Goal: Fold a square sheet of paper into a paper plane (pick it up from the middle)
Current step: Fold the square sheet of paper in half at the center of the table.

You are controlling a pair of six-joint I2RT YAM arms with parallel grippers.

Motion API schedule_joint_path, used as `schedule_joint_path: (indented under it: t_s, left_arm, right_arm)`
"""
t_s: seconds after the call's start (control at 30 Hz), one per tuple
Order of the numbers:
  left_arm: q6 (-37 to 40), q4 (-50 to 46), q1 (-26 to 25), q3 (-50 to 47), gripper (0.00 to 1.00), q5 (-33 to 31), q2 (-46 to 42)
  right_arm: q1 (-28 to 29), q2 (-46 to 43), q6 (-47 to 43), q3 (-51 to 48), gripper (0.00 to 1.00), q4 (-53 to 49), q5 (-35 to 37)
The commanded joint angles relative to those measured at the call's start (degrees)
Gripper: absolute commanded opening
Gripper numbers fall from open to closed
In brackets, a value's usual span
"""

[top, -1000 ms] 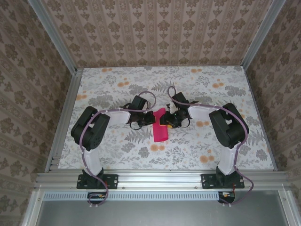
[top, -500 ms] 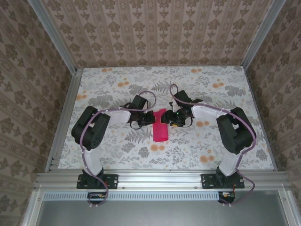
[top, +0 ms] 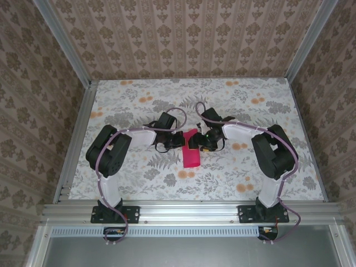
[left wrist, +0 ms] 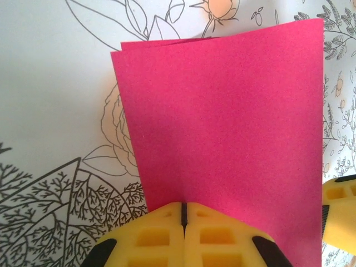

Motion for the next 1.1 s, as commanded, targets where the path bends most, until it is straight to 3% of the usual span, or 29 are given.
schedule_joint_path:
  t_s: [0.0, 0.2, 0.57, 0.83, 1.07]
  left_arm:
    - [-0.05, -1.33, -0.36, 1.37, 0.06, 0.31, 0.56]
    - [-0.13, -0.65, -0.36, 1.64, 0.15, 1.09, -0.84]
    - [-1.55, 1.32, 0.76, -0.42, 0.36, -1.49, -5.96]
    - [-2.16, 2.02, 1.75, -2.67, 0.39, -1.92, -8.06]
    - [-2.89, 4.91, 1.66, -3.79, 0.39, -0.13, -7.32]
  right_arm:
    - [0.25, 1.24, -0.91, 1.06, 0.61, -2.63, 0.64]
    - [0.07, 1.66, -0.76, 0.09, 0.47, -2.37, 2.2]
    - [-0.85, 2.01, 0.38, -1.3, 0.41, -1.17, 3.73]
    - [-1.5, 1.84, 0.97, -1.95, 0.4, 0.25, 2.95]
    - [-2.12, 1.47, 0.41, -2.56, 0.45, 0.84, 1.67]
